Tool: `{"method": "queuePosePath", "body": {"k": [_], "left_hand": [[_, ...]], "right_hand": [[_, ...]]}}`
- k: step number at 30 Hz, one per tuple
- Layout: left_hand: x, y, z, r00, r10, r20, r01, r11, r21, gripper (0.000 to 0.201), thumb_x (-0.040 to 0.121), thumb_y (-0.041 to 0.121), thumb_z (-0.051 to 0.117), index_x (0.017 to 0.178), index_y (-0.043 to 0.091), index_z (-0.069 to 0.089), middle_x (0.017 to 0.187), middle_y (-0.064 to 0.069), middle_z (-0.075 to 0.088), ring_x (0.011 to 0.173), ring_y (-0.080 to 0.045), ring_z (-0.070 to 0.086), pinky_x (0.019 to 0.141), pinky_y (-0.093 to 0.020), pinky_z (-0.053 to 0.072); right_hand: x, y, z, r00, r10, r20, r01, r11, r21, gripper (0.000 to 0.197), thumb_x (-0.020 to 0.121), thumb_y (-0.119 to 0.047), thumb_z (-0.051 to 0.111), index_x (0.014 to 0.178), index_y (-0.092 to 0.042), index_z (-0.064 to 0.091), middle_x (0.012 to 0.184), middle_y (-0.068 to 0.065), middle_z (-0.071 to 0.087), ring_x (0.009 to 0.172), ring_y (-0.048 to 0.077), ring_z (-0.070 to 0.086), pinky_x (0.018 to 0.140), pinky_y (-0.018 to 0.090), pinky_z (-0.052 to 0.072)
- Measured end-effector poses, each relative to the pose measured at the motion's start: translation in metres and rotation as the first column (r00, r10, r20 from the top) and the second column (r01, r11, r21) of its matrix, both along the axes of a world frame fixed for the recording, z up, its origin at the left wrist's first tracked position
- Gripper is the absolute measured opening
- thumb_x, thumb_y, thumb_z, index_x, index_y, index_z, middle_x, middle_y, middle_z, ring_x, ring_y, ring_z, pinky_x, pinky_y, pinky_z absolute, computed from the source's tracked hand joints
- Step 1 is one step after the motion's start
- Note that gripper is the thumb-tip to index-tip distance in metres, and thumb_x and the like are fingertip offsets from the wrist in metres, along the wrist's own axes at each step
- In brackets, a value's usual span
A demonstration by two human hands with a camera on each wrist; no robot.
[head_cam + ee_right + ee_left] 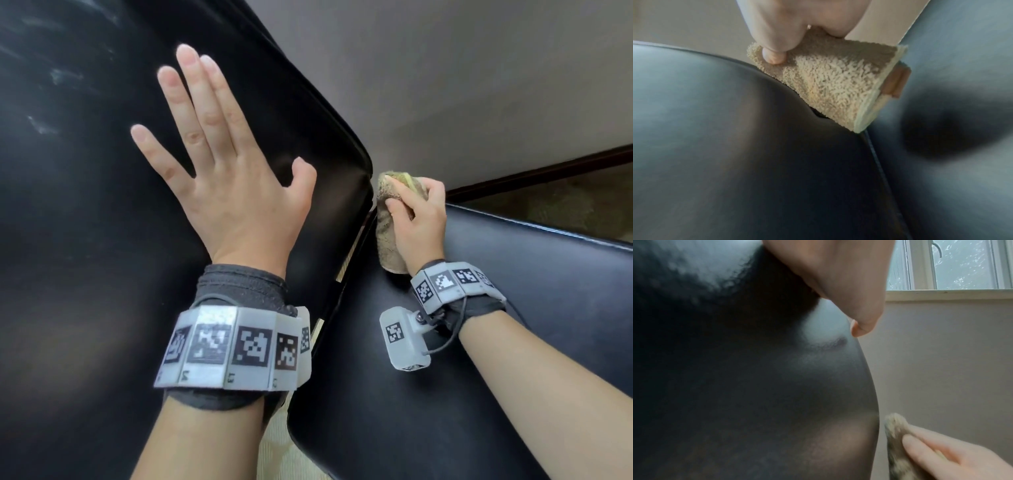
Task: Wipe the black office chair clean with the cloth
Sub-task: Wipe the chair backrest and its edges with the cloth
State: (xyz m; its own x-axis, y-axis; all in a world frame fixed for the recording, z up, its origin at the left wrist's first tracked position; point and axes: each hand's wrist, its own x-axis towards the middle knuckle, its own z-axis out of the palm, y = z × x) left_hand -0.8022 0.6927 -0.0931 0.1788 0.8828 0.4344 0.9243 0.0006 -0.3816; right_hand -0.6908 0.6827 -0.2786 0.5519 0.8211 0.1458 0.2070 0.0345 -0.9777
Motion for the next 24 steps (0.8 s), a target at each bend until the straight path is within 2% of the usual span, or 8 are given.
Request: {"method": "queuePosePath", "body": {"k": [4, 6, 10, 12, 14, 18, 21, 24], "left_hand": [[0.001, 0.000, 0.001, 1.000, -0.003, 0.007, 0.003, 1.000, -0.005, 0.095, 0.083, 0.051, 0.046, 0.148, 0.000, 0.000, 0.157, -0.014, 0.003, 0.144, -0.031, 0.003, 0.110, -0.058, 0.000], [0.000, -0.001, 0.002, 1.000, -0.005, 0.009, 0.005, 1.000, -0.008, 0.095, 0.083, 0.052, 0.046, 0.147, 0.000, 0.000, 0.157, -0.015, 0.003, 0.144, -0.031, 0.003, 0.110, -0.057, -0.001], [0.000, -0.001, 0.002, 1.000, -0.006, 0.011, 0.006, 1.000, -0.011, 0.094, 0.083, 0.051, 0.046, 0.147, 0.000, 0.000, 0.157, -0.015, 0.003, 0.144, -0.031, 0.003, 0.110, -0.057, -0.001], [0.001, -0.002, 0.003, 1.000, -0.006, 0.017, 0.006, 1.000, -0.011, 0.094, 0.083, 0.051, 0.047, 0.147, 0.000, 0.000, 0.157, -0.015, 0.003, 0.144, -0.031, 0.003, 0.110, -0.058, 0.000], [0.000, -0.002, 0.003, 1.000, -0.005, 0.024, 0.006, 1.000, -0.016, 0.095, 0.083, 0.051, 0.047, 0.147, 0.000, 0.000, 0.157, -0.015, 0.003, 0.144, -0.031, 0.003, 0.110, -0.058, -0.001], [0.000, -0.003, 0.004, 1.000, -0.008, 0.020, 0.009, 1.000, -0.020, 0.094, 0.082, 0.050, 0.046, 0.148, 0.000, -0.001, 0.157, -0.014, 0.002, 0.144, -0.031, 0.001, 0.110, -0.057, -0.001], [0.000, -0.004, 0.004, 1.000, -0.008, 0.020, 0.009, 1.000, -0.023, 0.094, 0.083, 0.051, 0.045, 0.148, 0.001, -0.001, 0.157, -0.014, 0.001, 0.144, -0.031, 0.001, 0.110, -0.057, -0.002], [-0.001, -0.003, 0.004, 1.000, -0.008, 0.023, 0.009, 0.999, -0.031, 0.094, 0.083, 0.051, 0.045, 0.148, 0.001, -0.002, 0.157, -0.014, 0.000, 0.144, -0.031, 0.000, 0.110, -0.057, -0.002]], "right_hand": [[-0.008, 0.012, 0.027, 1.000, -0.026, -0.007, 0.026, 0.986, 0.167, 0.029, 0.081, 0.001, 0.059, 0.109, -0.002, 0.067, 0.105, 0.010, 0.040, 0.099, 0.002, 0.042, 0.094, 0.002, 0.029], [-0.011, 0.016, 0.027, 1.000, -0.021, -0.023, 0.025, 0.984, 0.175, 0.030, 0.081, 0.000, 0.059, 0.110, -0.003, 0.067, 0.105, 0.008, 0.041, 0.098, -0.001, 0.042, 0.093, 0.003, 0.030], [-0.011, 0.014, 0.013, 0.993, -0.022, -0.113, 0.030, 0.997, 0.069, 0.031, 0.081, -0.001, 0.060, 0.111, -0.004, 0.067, 0.104, 0.004, 0.045, 0.095, -0.001, 0.045, 0.089, -0.001, 0.030], [-0.010, 0.014, 0.009, 0.991, -0.013, -0.134, 0.009, 1.000, -0.025, 0.030, 0.082, 0.000, 0.061, 0.112, -0.004, 0.066, 0.103, 0.003, 0.046, 0.095, 0.007, 0.046, 0.084, -0.004, 0.028], [-0.009, 0.015, 0.005, 0.989, 0.002, -0.150, -0.014, 0.996, -0.083, 0.031, 0.083, 0.000, 0.062, 0.113, -0.006, 0.066, 0.103, 0.001, 0.046, 0.097, 0.008, 0.046, 0.082, -0.004, 0.027], [-0.006, 0.017, 0.006, 0.987, 0.002, -0.163, -0.023, 0.992, -0.125, 0.031, 0.085, -0.001, 0.061, 0.115, -0.005, 0.065, 0.106, 0.008, 0.050, 0.098, 0.008, 0.044, 0.081, -0.006, 0.026], [-0.002, 0.021, 0.021, 0.969, -0.071, -0.239, 0.063, 0.997, -0.043, 0.031, 0.086, 0.000, 0.059, 0.116, -0.003, 0.063, 0.107, 0.005, 0.044, 0.097, 0.005, 0.045, 0.084, -0.005, 0.028], [-0.004, 0.030, 0.033, 0.986, -0.024, -0.166, 0.035, 0.997, 0.067, 0.032, 0.086, 0.001, 0.055, 0.117, -0.004, 0.063, 0.108, 0.009, 0.043, 0.097, -0.005, 0.043, 0.090, -0.002, 0.028]]}}
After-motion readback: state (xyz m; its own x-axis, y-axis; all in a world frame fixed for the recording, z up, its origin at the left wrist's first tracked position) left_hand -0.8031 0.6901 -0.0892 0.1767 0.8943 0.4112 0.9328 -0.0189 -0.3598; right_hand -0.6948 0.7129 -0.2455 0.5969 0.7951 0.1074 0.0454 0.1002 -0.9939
